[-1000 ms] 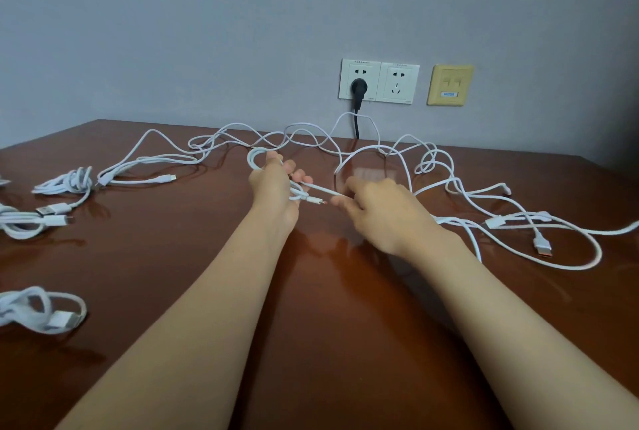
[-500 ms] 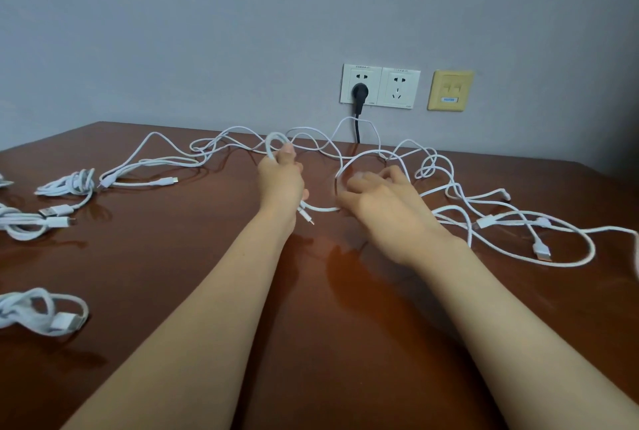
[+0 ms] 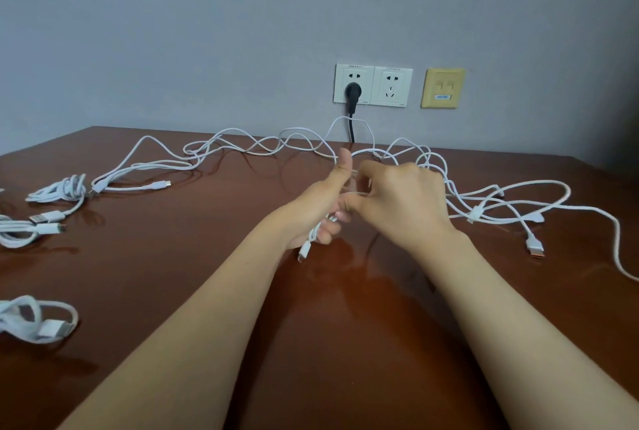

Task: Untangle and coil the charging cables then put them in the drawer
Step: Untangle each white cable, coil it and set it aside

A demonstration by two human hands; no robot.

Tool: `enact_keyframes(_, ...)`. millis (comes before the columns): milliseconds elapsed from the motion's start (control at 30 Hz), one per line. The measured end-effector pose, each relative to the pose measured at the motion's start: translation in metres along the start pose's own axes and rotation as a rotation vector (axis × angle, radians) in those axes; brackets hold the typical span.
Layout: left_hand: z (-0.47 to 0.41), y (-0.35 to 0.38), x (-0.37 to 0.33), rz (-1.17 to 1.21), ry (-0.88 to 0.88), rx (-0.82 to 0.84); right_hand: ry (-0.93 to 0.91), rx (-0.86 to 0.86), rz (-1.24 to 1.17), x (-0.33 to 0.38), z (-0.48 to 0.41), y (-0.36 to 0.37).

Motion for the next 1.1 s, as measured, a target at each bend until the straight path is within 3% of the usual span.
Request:
enact_keyframes(100, 0.003, 0.011, 0.002, -0.058, -0.041, 0.159, -0.001, -0.020, -0.012, -0.004, 0.003, 0.000)
enact_keyframes(200, 0.006, 0.010, 0.000, -0.038, -0.035, 0.209, -0.079, -0.112, 0.000, -0.004, 0.003, 0.000)
enact_keyframes(567, 0.010, 0.003, -0.005, -0.071, 0.031, 0.158, -0.219, -0.177, 0.152, 0.003, 0.002, 0.005)
enact_keyframes(667, 0.009, 0.000, -0.004, -0.132, 0.032, 0.119, -0.218, -0.121, 0.178, 0.003, 0.002, 0.009)
enact_keyframes(767, 0.005, -0.008, -0.002, -0.216, 0.050, 0.016, -0.185, 0.001, 0.045, -0.001, 0.002, 0.013)
enact_keyframes(867, 0.003, -0.025, 0.000, 0.012, 0.050, -0.059, -0.036, 0.066, -0.083, -0.019, 0.005, 0.016)
enact_keyframes(967, 0.003, -0.037, -0.003, 0.307, 0.079, -0.066, 0.116, 0.067, 0.029, -0.037, 0.010, 0.018)
enact_keyframes(1100, 0.000, -0.036, -0.002, 0.338, 0.056, -0.115, 0.163, 0.077, -0.012, -0.039, 0.012, 0.025)
Point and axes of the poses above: each hand's wrist, its own z-axis away from the middle knuckle, its own y-axis out of the palm, x = y × z, the point moved 7 cm from there along -z, towards the middle knuckle, and after that the axes turned 15 degrees about -y, right-handed, at the moved point
